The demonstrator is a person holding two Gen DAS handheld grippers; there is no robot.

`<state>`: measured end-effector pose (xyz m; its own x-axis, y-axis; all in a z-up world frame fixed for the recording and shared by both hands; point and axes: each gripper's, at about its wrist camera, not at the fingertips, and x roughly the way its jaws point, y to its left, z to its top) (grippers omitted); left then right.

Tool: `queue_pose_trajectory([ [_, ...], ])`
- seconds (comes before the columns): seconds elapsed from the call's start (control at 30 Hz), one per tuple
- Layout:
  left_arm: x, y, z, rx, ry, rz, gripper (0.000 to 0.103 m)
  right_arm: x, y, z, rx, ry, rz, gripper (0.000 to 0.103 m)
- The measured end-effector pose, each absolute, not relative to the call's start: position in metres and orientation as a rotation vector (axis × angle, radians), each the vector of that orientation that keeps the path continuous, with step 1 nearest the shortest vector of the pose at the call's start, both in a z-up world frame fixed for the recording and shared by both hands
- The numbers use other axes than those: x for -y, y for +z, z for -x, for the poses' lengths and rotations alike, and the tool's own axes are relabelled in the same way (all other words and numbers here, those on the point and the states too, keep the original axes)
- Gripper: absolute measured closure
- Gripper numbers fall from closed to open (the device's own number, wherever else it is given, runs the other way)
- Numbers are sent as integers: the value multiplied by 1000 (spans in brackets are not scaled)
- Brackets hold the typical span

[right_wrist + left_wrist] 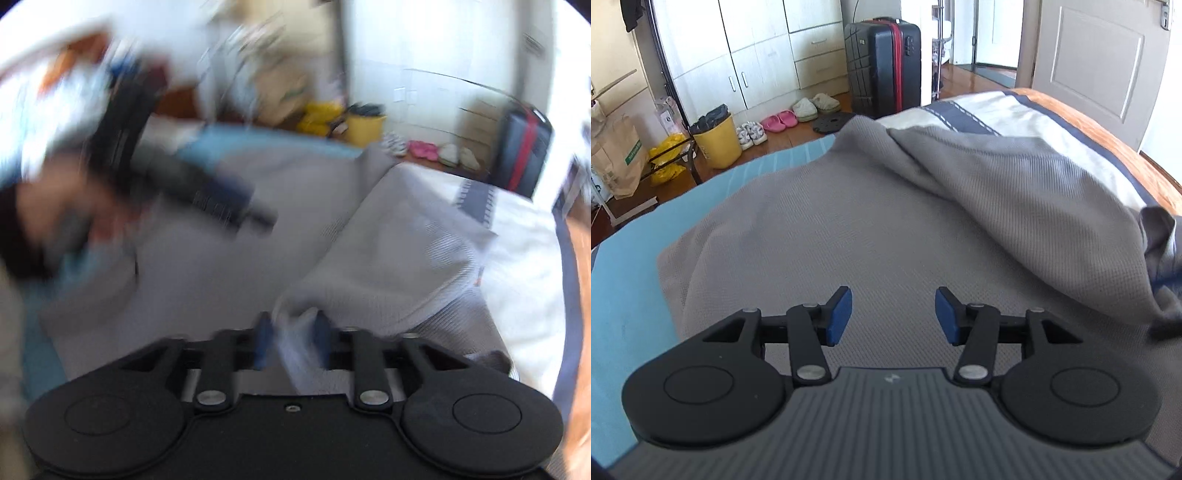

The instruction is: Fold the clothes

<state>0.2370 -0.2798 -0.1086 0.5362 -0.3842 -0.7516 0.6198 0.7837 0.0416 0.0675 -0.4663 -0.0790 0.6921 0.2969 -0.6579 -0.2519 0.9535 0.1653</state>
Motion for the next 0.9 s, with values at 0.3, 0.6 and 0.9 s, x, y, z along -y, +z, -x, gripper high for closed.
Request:
queue_pose_trajectory([
  [0.3,249,-102,-262,-819,-560,-291,53,545,-79,-93,-788,116,-458,54],
  [0.6,158,-118,-317,-762,-231,-359,39,611,-98,-206,-932,-6,-682,26],
  [0.9,108,-122,-348,-795,-176,-54,41,565,-118,-260,-774,-26,-711,97],
])
